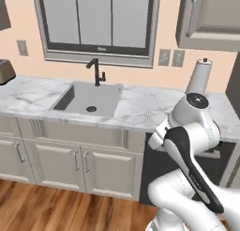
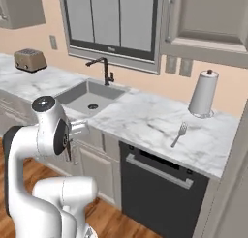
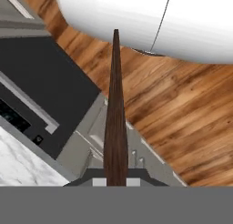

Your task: Organize the utensils by type. Pick up the wooden spoons from the counter and place them in the open cabinet. Then pick up the metallic utensils from the counter and place them in the open drawer.

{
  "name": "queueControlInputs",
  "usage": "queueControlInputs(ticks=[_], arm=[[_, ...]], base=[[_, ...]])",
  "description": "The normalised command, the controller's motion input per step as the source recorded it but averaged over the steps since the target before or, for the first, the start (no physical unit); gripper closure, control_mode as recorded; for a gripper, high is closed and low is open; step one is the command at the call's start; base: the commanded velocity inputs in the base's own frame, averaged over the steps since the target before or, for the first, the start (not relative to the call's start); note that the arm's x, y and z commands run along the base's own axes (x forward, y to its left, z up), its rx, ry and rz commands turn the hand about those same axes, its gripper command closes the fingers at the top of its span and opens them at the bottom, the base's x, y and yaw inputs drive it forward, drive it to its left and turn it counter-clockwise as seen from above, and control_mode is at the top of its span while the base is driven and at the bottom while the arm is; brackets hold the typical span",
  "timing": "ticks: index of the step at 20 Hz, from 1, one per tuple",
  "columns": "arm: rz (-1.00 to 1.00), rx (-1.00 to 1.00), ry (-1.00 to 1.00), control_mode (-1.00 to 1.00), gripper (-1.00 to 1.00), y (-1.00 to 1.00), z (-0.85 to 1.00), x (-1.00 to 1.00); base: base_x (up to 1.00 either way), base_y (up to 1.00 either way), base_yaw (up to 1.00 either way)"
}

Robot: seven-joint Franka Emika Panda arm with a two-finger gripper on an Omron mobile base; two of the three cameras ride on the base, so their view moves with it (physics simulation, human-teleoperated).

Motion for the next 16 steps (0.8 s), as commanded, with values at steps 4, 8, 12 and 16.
queueControlInputs(ticks=[4,8,12,16], arm=[[0.00,0.00,0.00,1.00,1.00,0.00,0.00,0.00],[0.00,0.00,0.00,1.00,1.00,0.00,0.00,0.00],[0.00,0.00,0.00,1.00,1.00,0.00,0.00,0.00],[0.00,0.00,0.00,1.00,1.00,0.00,0.00,0.00]], base=[[0.00,0.31,0.48],[0.17,0.41,0.42],[0.39,0.55,0.32],[0.41,0.54,0.33]])
